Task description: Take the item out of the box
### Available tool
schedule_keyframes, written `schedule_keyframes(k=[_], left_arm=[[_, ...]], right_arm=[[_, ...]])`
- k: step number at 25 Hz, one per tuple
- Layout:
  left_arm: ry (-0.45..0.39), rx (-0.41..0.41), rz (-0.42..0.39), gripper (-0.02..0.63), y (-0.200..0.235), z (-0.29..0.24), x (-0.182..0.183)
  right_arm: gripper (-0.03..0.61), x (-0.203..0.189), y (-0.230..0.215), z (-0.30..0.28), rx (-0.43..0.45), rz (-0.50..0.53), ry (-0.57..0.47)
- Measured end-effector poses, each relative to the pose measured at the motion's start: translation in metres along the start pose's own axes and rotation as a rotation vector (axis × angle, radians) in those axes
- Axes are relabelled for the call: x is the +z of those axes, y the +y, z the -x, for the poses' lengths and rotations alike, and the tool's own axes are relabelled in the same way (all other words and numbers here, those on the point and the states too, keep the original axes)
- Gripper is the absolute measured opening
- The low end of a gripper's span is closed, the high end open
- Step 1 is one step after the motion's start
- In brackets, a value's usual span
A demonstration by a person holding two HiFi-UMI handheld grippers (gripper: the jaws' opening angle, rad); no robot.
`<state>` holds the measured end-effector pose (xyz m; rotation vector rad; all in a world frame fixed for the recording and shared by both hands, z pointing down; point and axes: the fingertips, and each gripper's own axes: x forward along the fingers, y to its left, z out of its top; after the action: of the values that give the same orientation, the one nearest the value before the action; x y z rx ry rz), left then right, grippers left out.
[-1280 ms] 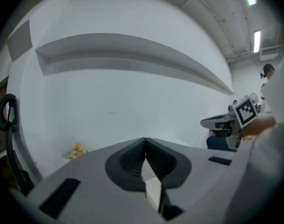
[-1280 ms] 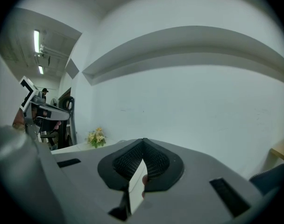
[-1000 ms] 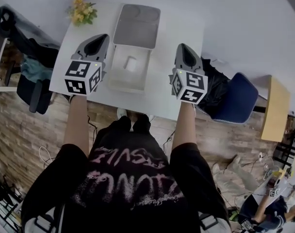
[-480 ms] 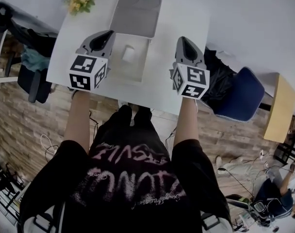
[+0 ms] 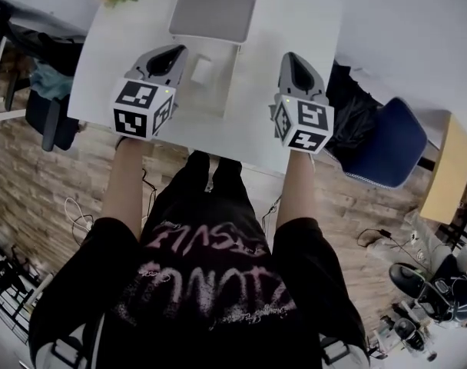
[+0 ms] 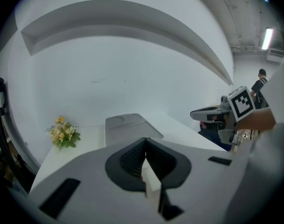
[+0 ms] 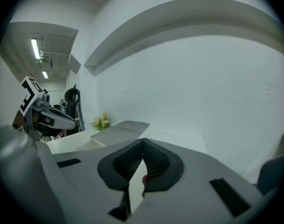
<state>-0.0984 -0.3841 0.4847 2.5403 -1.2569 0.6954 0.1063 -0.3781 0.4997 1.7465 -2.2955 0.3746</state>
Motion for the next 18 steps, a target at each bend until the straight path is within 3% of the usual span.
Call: schedule_keyframes(k=[8,18], left_arm=[[0.111,-0.036,0.018,0.003,-0.014,-0.015,-0.024],[0.363,-0.042,0.079,0.132,-0.03,-0.037,-0.073]], right_arm=[[0.009,-0.014,0.0,-0.003,0.014,-0.006,0.02],[0.009,-0.018,-0.013,-0.005,-0.003,-0.031,0.017]])
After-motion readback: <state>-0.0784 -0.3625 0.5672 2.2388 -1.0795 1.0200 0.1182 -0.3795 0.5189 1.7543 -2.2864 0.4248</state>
